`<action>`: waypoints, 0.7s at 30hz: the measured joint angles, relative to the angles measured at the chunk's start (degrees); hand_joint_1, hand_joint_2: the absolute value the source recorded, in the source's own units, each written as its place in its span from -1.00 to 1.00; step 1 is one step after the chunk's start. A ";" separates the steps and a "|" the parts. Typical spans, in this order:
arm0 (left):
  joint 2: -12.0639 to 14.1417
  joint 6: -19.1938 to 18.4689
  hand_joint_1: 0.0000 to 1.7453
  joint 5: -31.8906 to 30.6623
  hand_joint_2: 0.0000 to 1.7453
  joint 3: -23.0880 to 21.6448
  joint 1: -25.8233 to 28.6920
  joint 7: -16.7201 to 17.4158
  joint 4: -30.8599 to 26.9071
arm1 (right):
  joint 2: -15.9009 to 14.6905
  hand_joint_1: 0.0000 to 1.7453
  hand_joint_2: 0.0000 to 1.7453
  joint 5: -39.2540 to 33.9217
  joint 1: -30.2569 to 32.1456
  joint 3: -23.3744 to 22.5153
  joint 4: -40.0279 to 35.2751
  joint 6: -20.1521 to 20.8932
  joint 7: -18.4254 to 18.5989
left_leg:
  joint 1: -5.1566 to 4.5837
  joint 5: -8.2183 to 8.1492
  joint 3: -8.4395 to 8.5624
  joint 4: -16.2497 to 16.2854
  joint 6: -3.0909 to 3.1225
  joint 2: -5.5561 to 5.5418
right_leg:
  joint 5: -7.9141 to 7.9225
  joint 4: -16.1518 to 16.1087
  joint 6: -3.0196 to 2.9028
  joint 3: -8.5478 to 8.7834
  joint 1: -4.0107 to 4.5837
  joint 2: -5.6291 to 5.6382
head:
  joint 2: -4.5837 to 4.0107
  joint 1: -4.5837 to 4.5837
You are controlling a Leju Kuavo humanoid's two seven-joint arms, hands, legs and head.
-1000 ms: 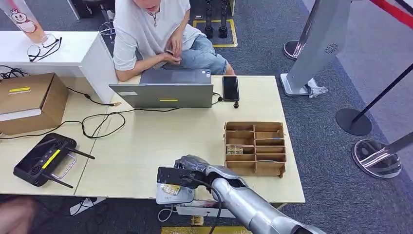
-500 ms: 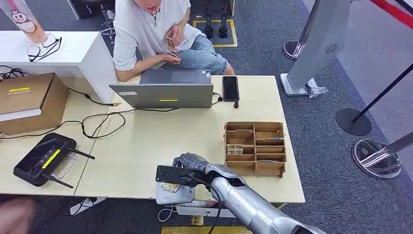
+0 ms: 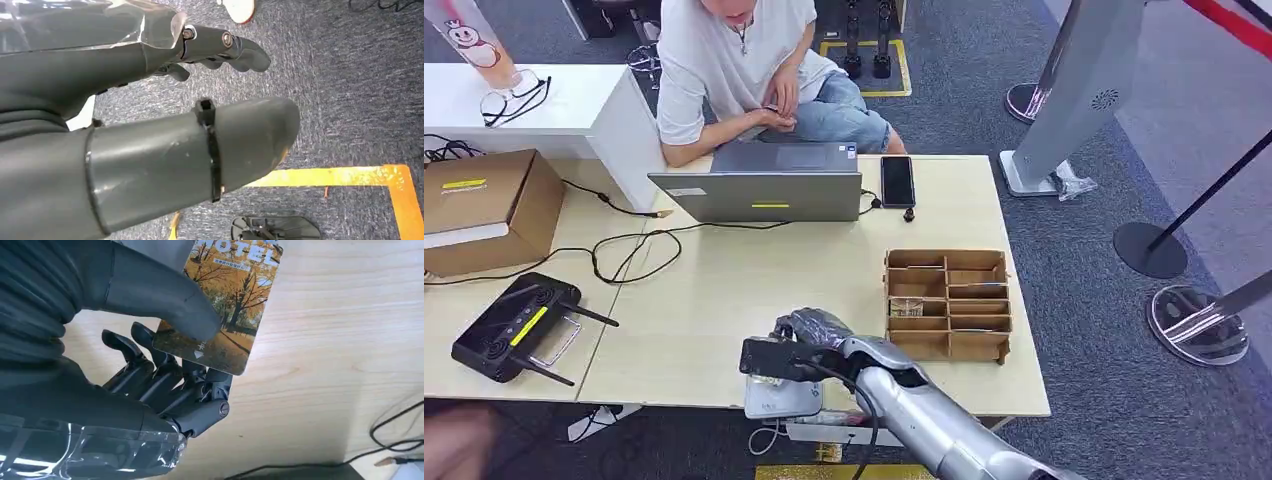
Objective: Pass the card to the sensor for recognition and then transmit it.
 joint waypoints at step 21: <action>0.26 -0.48 -1.00 0.61 -1.00 -0.02 -0.02 0.06 0.00 | -1.27 1.00 1.00 4.09 2.88 -5.73 -11.00 -9.95 -2.91 | 0.00 0.00 0.00 0.00 0.00 0.00 | 0.00 0.00 0.00 0.00 0.00 0.00 | 0.00 0.02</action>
